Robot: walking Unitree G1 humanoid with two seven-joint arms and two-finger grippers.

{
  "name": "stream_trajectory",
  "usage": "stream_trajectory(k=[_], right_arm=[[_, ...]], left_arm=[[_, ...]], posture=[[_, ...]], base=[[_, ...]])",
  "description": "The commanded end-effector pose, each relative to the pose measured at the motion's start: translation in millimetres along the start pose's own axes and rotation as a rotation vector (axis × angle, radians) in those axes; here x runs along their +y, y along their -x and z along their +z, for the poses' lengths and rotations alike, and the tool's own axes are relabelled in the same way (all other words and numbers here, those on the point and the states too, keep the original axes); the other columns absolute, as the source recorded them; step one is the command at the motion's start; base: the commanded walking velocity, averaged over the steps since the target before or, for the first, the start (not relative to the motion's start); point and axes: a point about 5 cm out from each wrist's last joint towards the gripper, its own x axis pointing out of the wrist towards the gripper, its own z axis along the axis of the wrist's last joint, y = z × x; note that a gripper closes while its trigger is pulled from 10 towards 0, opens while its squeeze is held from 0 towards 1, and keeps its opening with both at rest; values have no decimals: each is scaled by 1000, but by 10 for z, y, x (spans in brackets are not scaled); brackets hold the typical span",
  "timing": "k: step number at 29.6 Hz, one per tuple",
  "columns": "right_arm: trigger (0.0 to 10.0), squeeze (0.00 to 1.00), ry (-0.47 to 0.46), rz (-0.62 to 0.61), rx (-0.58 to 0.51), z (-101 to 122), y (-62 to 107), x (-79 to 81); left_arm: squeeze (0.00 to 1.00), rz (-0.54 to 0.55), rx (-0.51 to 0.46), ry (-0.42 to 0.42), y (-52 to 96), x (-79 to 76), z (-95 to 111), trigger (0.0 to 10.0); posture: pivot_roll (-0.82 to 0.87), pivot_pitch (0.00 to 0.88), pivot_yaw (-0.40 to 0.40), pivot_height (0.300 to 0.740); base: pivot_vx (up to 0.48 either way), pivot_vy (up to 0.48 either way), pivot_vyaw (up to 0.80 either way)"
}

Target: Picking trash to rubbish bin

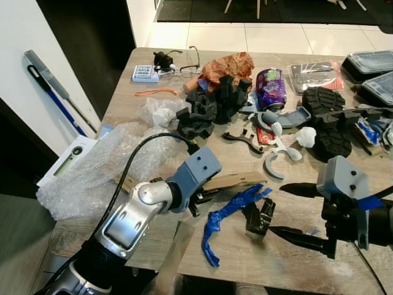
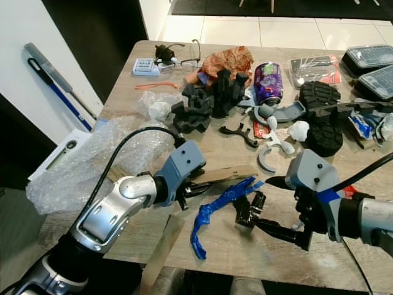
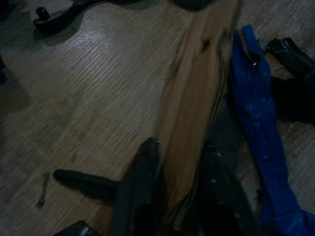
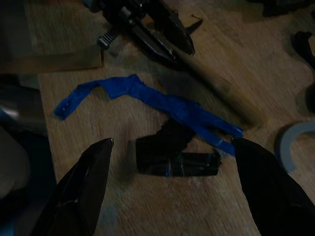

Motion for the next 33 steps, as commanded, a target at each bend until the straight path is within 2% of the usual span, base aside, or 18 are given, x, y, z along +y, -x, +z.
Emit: stream_trajectory(k=[1,7,10,12,13,15,16,17,19,20,21,22,23,24,25,26,27,33], right_arm=[[10000,0,27,-1,11,43,33,19],[10000,0,34,-3,7,56,36,-4],[10000,0,40,-3,-14,85,29,-39],[10000,0,49,-1,-43,129,19,-77],[10000,0,49,-1,-43,129,19,-77],[10000,0,58,0,-67,171,11,-131],[10000,0,58,0,-67,171,11,-131],[10000,0,64,0,-77,188,7,-155],[10000,0,64,0,-77,188,7,-155],[10000,0,79,9,-98,223,-6,-211],[10000,0,83,13,-105,234,-13,-230],[10000,0,86,14,-114,245,-28,-265],[10000,0,86,14,-114,245,-28,-265],[10000,0,94,16,-121,254,-52,-301],[10000,0,94,16,-121,254,-52,-301],[10000,0,105,20,-133,266,-82,-331],[10000,0,116,23,-144,280,-121,-368],[10000,0,156,31,-195,357,-305,-502]], left_arm=[[0,-88,155,112,-95,-167,-380,0],[0,-60,83,144,-113,-112,-293,0],[0,-48,-32,202,-87,-15,-141,0],[0,-45,-215,295,35,140,82,0],[0,-45,-215,295,35,140,82,0],[0,-51,-406,395,220,323,286,0],[0,-51,-406,395,220,323,286,0],[0,-61,-493,441,325,407,364,0],[0,-61,-493,441,325,407,364,0],[0,-104,-659,499,586,548,470,0],[0,-116,-697,508,653,580,490,0],[0,-116,-732,513,717,623,504,2039],[0,-116,-732,513,717,623,504,2039],[0,-112,-762,514,782,657,504,5490],[0,-112,-762,514,782,657,504,5490],[0,-108,-788,505,851,672,497,8706],[0,-105,-806,494,902,686,495,10000],[0,-113,-813,474,998,705,499,10000]], posture=[[-173,181,50,740],[-172,175,43,740],[-169,165,36,740],[-164,154,25,740],[-164,154,25,740],[-161,137,12,740],[-161,137,12,740],[-161,131,8,740],[-161,131,8,740],[-153,105,-7,740],[-153,105,-7,740],[-147,93,-13,740],[-147,93,-13,740],[-139,77,-18,740],[-139,77,-18,740],[-131,66,-22,740],[-124,52,-25,740],[-108,0,-23,740]], base=[[0,0,0],[0,0,0],[0,0,0],[0,0,0],[0,0,0],[0,0,0],[0,0,0],[0,0,0],[0,0,0],[0,0,0],[0,0,0],[0,0,0],[0,0,0],[0,0,0],[0,0,0],[0,0,0],[0,0,0],[0,0,0]])
